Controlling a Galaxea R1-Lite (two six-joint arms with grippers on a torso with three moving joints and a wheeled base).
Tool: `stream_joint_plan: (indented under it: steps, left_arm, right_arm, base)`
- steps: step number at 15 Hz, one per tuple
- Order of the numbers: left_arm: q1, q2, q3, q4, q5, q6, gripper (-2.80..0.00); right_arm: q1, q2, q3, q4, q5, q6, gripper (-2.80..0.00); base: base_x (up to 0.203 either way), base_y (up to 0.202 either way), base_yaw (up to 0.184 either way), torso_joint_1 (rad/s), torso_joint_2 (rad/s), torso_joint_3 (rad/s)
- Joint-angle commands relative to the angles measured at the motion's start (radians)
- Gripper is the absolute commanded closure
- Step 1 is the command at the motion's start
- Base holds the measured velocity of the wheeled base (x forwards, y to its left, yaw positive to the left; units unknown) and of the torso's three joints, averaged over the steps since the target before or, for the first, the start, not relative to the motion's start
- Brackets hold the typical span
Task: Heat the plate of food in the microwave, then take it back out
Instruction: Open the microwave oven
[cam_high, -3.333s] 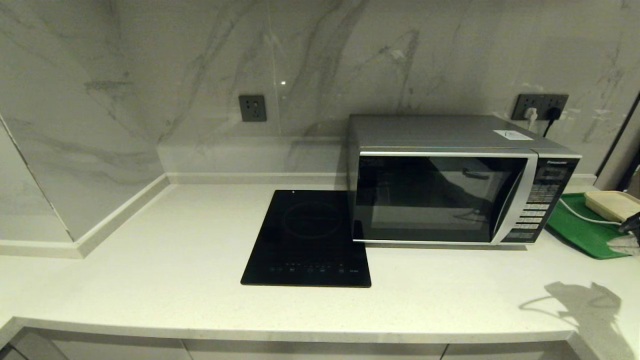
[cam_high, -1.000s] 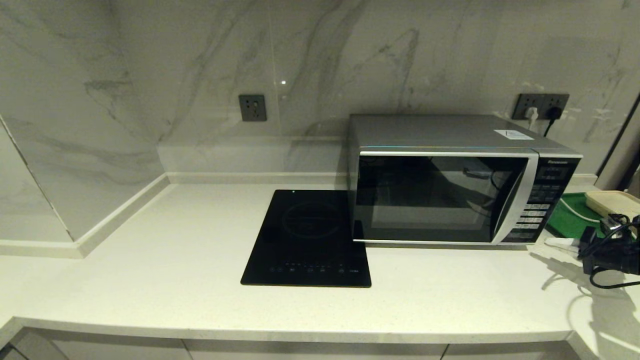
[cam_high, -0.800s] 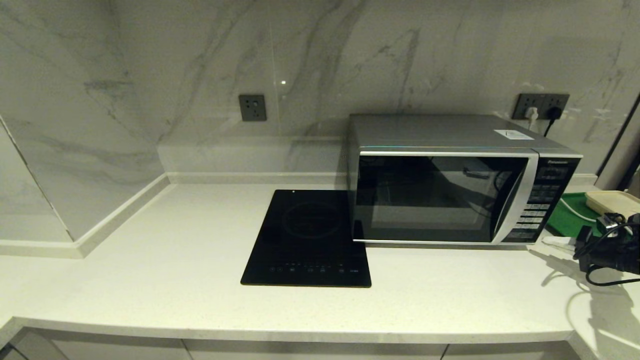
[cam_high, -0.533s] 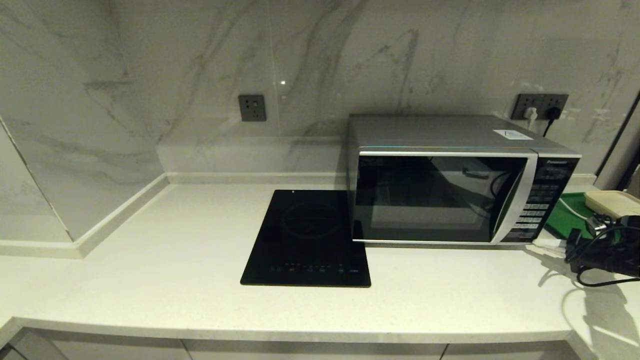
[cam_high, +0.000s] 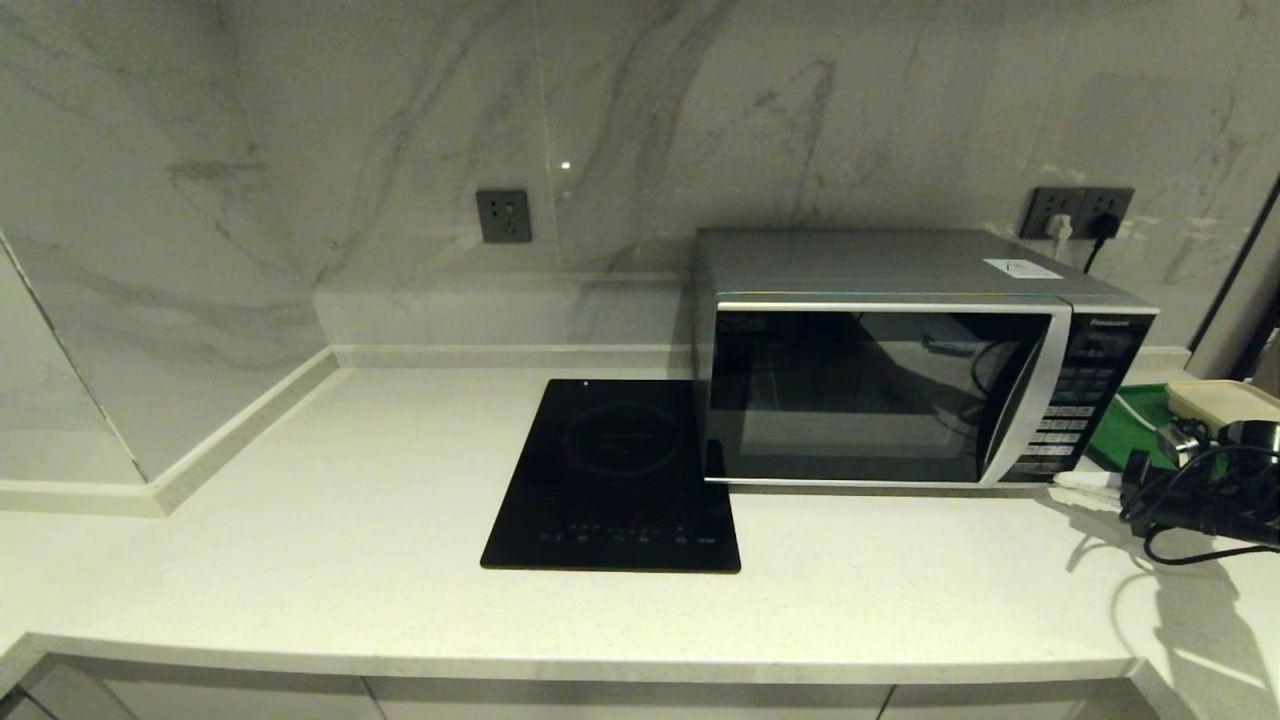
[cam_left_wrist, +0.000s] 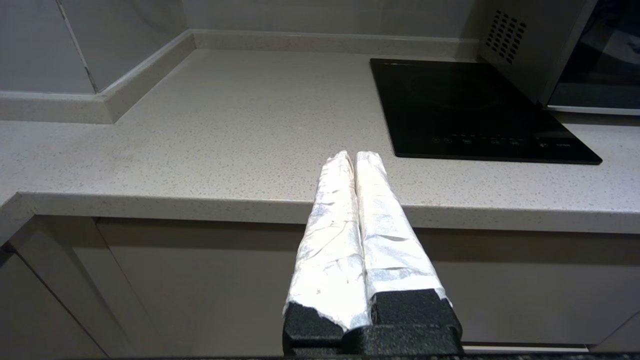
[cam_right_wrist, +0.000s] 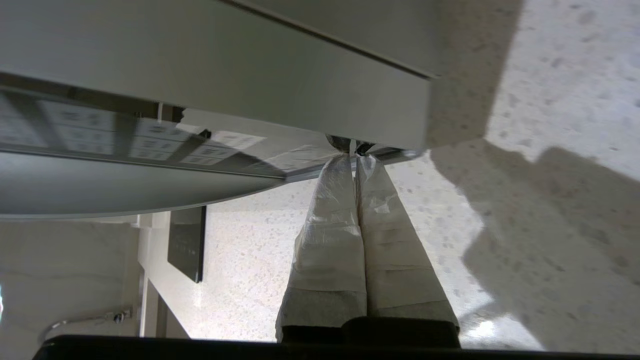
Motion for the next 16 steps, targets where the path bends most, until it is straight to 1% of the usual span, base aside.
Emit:
stream_joint_plan:
  steps: [1,11,14,16]
  left_arm:
    - [0.001,0.0,0.0,0.0,0.0,-0.001,0.0]
    - [0.001,0.0,0.0,0.0,0.0,-0.001,0.0]
    - [0.001,-0.001,0.0,0.0,0.0,-0.001,0.0]
    - [-0.001,0.0,0.0,0.0,0.0,-0.001,0.0]
  right_arm:
    - [0.001,-0.029,0.002,-0.005,0.008,0.002,0.0]
    - [0.035,-0.031,0.006,-0.003,0.006,0.004,0.0]
    - [0.008,-0.067,0.08,-0.005,0.003,-0.01,0.0]
    - [-0.033,-0.098,0.174,-0.001,0.001,-0.069,0.0]
  base:
    - [0.0,0.0,0.0,0.0,0.0,0.0]
    - [0.0,0.0,0.0,0.0,0.0,0.0]
    - [0.0,0.0,0.0,0.0,0.0,0.0]
    - [0.0,0.0,0.0,0.0,0.0,0.0]
